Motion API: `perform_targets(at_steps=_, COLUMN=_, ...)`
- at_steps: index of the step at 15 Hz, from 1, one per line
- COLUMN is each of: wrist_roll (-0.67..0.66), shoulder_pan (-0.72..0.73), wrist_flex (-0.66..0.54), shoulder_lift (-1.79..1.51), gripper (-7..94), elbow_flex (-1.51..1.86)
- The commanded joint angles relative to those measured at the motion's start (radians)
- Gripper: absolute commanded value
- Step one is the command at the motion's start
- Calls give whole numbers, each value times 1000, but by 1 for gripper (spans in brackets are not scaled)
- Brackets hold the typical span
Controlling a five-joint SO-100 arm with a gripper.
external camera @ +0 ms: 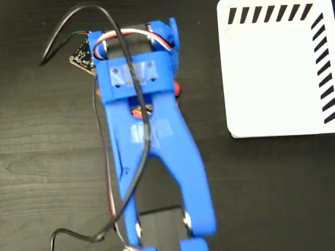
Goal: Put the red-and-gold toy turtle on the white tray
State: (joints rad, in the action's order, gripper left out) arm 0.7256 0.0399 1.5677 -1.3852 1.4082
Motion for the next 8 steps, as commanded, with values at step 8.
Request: perform_targets(at_steps=8, wrist_roll=46, shoulder_pan=34, wrist_flex=2, shoulder_lift=155, gripper=54, elbow_flex=-141)
